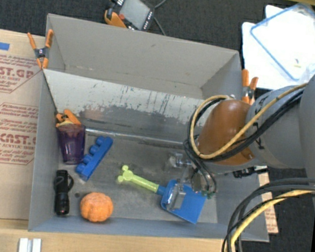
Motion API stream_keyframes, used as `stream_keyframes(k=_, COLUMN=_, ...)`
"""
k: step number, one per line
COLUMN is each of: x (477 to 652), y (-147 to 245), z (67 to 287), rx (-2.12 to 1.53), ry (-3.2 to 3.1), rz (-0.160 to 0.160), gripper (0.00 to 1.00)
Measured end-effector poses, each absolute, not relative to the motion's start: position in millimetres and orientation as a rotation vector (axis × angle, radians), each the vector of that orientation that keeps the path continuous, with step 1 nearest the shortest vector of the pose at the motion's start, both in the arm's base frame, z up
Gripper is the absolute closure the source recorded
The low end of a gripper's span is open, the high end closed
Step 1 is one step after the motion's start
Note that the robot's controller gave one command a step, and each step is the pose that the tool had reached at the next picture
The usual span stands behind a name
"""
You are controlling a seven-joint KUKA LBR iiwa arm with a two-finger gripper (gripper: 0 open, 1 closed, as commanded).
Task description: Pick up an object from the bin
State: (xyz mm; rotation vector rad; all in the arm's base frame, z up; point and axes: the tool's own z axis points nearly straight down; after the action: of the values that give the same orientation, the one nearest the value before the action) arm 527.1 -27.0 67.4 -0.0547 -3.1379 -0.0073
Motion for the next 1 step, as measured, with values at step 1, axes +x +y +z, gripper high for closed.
stream_keyframes(k=1, x=539.5, y=-15.8, z=74.9, rx=-0.029, ry=-3.161, rz=0.004, gripper=0.0)
